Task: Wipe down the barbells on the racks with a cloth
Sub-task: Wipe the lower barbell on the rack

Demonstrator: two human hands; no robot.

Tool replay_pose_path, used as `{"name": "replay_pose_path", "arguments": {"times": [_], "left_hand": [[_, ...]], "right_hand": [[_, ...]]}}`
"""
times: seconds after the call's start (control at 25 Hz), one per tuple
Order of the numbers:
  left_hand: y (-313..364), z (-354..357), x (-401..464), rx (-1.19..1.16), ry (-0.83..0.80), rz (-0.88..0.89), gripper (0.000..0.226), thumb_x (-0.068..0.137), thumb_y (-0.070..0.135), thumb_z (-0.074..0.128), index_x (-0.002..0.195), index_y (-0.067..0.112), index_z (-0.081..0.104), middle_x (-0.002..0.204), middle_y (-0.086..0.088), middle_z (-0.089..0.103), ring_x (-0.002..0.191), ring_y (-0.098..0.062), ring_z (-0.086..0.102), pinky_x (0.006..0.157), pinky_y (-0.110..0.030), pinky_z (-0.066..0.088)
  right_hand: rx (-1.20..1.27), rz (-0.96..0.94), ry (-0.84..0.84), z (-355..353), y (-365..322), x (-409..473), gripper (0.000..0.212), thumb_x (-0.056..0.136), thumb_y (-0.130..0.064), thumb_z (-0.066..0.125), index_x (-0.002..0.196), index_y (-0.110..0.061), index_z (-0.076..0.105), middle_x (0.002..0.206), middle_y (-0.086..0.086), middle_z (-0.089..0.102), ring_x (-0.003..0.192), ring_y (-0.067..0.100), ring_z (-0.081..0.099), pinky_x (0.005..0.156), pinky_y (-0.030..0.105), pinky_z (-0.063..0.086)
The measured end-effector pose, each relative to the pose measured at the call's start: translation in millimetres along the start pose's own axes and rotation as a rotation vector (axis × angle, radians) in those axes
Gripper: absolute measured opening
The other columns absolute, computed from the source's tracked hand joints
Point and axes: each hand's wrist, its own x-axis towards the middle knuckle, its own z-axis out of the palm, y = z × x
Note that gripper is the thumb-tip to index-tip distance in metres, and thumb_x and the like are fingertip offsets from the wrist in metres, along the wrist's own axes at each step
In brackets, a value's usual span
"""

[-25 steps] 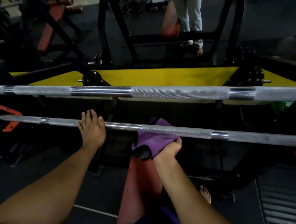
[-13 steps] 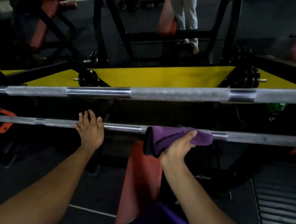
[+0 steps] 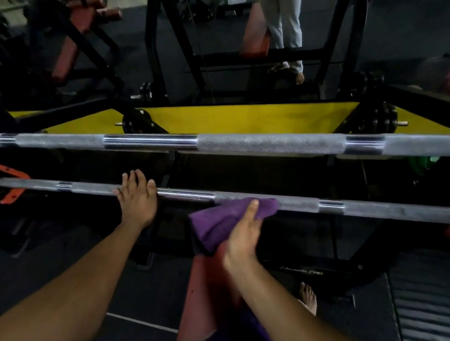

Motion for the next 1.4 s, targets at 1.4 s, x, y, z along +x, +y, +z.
{"name": "replay_pose_path", "arguments": {"times": [1.4], "left_hand": [[-86.6, -28.8, 24.1, -0.224, -0.077, -0.077, 0.06, 0.109, 0.042, 0.023, 0.162, 0.021, 0.004, 0.169, -0.003, -0.013, 0.153, -0.022, -0.022, 0.122, -0.053, -0.005]], "right_hand": [[-2.147, -1.382, -0.724, 41.5, -74.4, -18.3, 0.079, 0.089, -0.061, 0.042, 0.151, -0.012, 0.037, 0.117, 0.014, 0.06, 0.089, 0.035, 0.057, 0.072, 0.046, 0.046]]}}
